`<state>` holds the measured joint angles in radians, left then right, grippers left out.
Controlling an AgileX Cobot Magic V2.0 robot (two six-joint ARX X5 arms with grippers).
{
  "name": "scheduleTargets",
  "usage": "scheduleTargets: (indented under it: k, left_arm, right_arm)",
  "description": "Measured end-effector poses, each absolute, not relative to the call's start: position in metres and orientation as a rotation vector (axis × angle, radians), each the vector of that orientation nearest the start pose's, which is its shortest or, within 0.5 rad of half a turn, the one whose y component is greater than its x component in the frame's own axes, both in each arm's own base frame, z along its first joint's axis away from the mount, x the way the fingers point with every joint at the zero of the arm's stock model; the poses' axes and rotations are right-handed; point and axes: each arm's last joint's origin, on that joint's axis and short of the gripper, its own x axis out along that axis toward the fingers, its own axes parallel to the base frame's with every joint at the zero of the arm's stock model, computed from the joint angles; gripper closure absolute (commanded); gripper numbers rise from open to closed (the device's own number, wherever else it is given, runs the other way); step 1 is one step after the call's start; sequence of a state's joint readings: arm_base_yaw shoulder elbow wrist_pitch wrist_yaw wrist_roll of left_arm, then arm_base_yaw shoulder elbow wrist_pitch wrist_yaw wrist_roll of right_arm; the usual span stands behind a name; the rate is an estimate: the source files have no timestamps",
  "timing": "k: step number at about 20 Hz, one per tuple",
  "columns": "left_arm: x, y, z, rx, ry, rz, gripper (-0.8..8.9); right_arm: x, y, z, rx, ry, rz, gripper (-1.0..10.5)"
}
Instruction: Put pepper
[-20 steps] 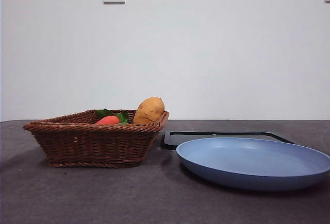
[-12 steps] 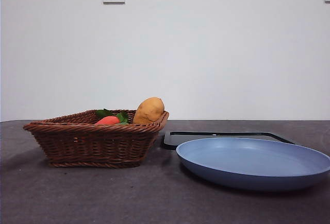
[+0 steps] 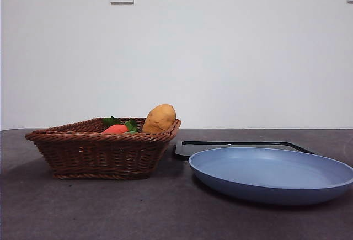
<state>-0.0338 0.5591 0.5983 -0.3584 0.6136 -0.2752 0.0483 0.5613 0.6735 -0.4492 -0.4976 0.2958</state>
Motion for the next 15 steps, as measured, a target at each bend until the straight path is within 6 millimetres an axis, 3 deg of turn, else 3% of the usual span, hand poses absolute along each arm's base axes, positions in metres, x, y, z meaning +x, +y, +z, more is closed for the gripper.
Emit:
scheduleTargets:
  k: [5,10,15]
  left_arm:
    - [0.137,-0.022,0.298,-0.296,0.515,-0.643,8.07]
    - [0.138,-0.023,0.307,-0.222,0.625,-0.669,8.07]
    - [0.137,-0.022,0.304,-0.162,0.701,-0.662,8.03]
  right_arm:
    - [0.129,0.022,0.326,0.235,0.585,0.515,9.4]
    - [0.132,0.024,0.344,0.117,0.737,0.541,9.4]
    - [0.134,0.019,0.337,-0.017,0.916,0.409,9.3]
